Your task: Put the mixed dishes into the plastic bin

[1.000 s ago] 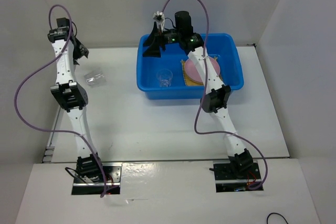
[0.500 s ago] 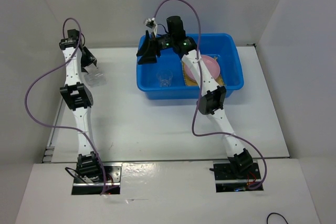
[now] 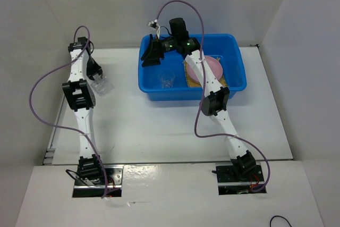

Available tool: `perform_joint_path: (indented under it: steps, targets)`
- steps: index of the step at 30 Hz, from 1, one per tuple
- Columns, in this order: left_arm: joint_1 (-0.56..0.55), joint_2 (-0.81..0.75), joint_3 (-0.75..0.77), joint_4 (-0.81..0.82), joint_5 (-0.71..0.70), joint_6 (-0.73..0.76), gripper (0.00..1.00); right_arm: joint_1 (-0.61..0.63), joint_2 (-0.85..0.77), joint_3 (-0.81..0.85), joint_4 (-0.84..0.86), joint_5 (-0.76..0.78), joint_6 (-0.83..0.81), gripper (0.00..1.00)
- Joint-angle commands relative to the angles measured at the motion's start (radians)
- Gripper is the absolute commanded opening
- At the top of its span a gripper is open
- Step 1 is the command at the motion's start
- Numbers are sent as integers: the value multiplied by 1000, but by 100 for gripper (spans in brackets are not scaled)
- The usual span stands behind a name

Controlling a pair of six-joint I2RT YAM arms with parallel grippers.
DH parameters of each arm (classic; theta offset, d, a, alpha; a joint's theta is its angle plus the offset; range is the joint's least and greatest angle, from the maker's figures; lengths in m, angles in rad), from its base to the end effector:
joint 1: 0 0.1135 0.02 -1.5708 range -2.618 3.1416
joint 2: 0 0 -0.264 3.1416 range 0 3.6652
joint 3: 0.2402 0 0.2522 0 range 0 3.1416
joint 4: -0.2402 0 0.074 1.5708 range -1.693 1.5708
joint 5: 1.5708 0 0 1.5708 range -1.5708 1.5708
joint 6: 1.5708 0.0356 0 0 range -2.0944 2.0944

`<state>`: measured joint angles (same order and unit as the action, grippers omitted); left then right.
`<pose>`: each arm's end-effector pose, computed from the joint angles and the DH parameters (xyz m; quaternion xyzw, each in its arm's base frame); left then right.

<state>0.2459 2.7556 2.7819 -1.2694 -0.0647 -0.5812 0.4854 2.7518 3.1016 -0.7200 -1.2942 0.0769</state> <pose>0.5262 0.1344 0.1756 -0.4011 0.9008 0.0043 0.1661 0.4721 0.2877 0.3238 -0.4670 0.5756 0.6030 0.2950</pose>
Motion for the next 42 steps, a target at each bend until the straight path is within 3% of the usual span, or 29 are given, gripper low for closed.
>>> perform_joint_path:
  steps: [1,8,13,17,19,22,24,29,36,42]
  targets:
    - [-63,-62,-116,-25,-67,-23,46,-4,-21,28,-56,7,-37,92]
    - [-95,-132,-211,-25,-80,-58,46,-13,-40,28,-159,25,-121,92]
    - [-114,-210,-317,-5,-95,-68,46,1,-49,28,-309,68,-282,94]
    - [-114,-345,-554,126,-86,-89,46,132,-58,28,-559,243,-599,96]
    - [-99,-443,-721,200,-86,-115,46,185,-58,-42,-582,352,-676,98]
    - [-62,-563,-873,275,-75,-115,51,194,-28,-23,-498,342,-622,98]
    - [-53,-611,-909,301,-75,-102,58,203,-14,21,-466,351,-611,98]
    - [-33,-697,-927,300,-57,-83,64,257,-3,5,-411,316,-557,98]
    - [-24,-763,-1004,312,-41,-62,66,305,17,-161,-498,292,-646,98]
    - [-37,-843,-1133,269,-47,-85,64,334,35,-172,-487,274,-624,98]
